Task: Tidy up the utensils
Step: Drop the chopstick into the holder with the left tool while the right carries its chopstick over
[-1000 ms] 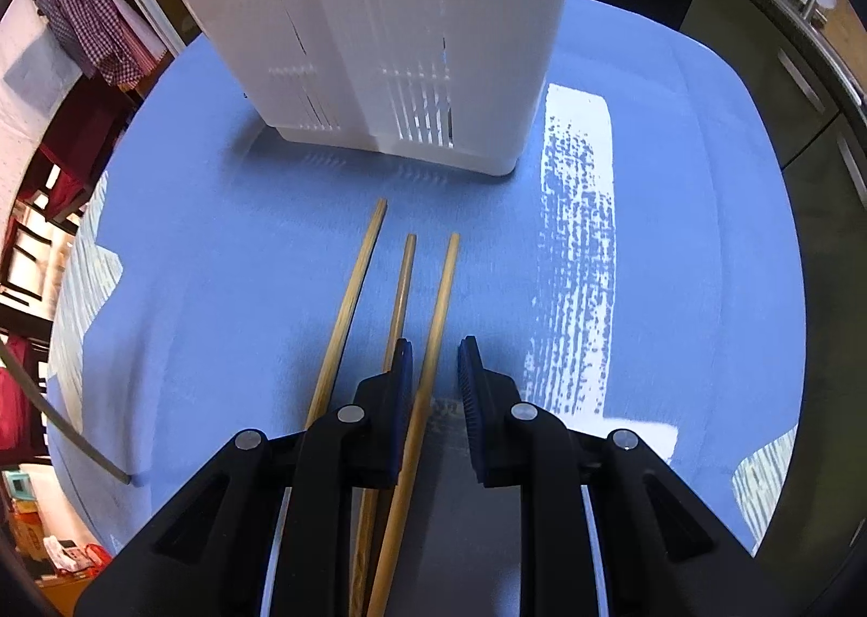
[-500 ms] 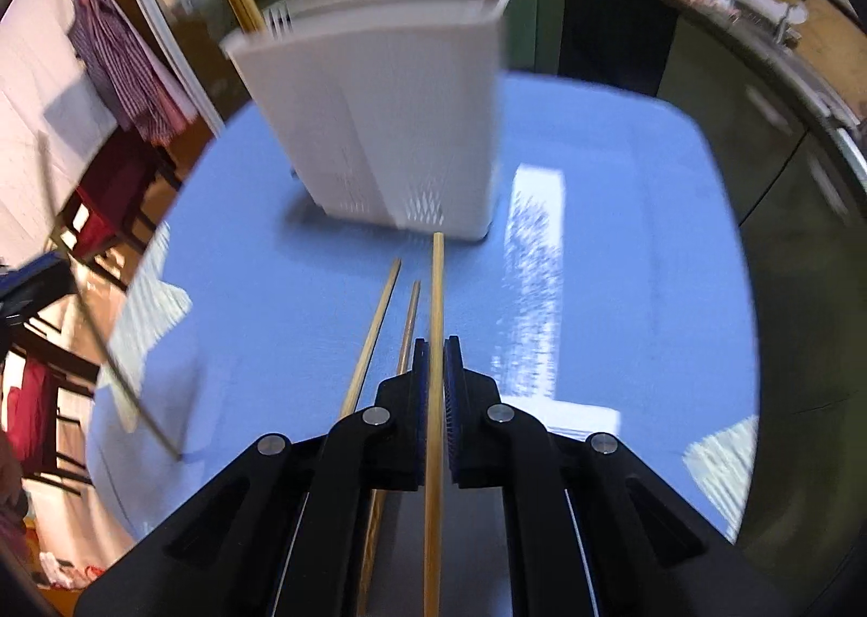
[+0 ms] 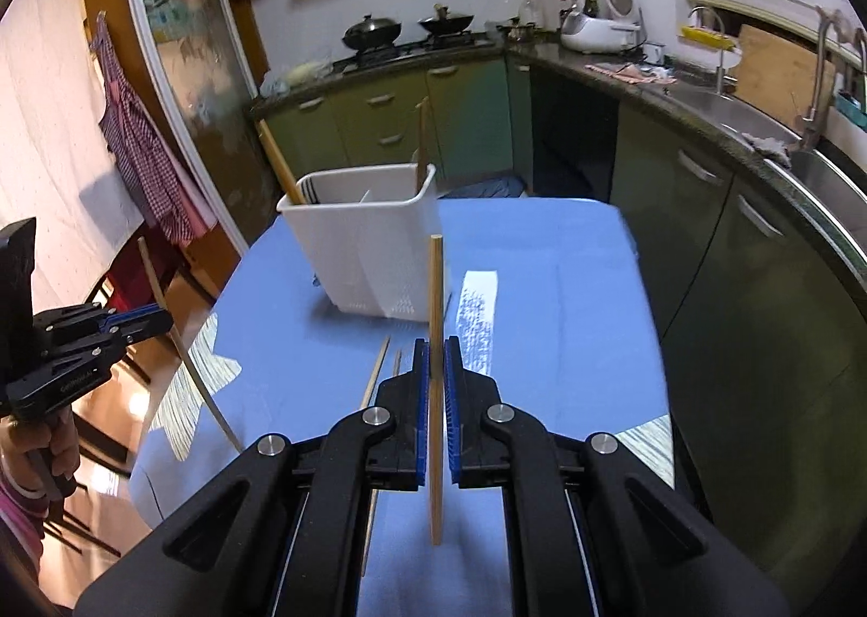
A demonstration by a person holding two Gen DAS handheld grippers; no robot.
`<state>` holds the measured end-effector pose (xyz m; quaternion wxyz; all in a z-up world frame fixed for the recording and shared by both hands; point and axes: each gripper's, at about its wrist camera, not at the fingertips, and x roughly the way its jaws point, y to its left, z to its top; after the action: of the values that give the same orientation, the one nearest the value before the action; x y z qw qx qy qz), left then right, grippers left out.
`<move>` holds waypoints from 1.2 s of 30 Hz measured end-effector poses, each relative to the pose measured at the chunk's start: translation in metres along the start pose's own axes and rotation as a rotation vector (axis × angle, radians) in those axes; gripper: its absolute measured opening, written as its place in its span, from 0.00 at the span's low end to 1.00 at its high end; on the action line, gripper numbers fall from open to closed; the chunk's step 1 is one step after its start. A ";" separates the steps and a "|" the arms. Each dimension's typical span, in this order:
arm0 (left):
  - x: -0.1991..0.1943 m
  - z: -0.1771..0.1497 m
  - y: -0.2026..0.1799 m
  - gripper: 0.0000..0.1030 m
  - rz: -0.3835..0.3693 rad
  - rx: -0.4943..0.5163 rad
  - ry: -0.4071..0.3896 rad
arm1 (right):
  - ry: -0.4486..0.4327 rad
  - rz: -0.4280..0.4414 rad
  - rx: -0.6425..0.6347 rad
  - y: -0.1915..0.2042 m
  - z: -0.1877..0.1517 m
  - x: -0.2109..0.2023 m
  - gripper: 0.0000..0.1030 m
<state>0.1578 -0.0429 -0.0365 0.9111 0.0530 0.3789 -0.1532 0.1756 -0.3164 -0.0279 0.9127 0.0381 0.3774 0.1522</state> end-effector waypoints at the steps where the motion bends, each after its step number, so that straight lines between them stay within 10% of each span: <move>1: -0.002 0.001 -0.001 0.06 -0.002 0.001 -0.003 | -0.001 0.000 0.001 -0.001 0.001 -0.001 0.06; 26: -0.061 0.163 -0.040 0.06 0.025 0.049 -0.270 | -0.006 0.015 0.019 -0.013 -0.001 0.002 0.06; 36: -0.021 0.190 -0.031 0.06 0.117 0.032 -0.308 | -0.007 0.020 0.009 -0.010 -0.002 0.000 0.06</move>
<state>0.2619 -0.1080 0.1127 0.9648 0.0652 0.2288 -0.1122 0.1772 -0.3264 -0.0310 0.9123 0.0465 0.3744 0.1593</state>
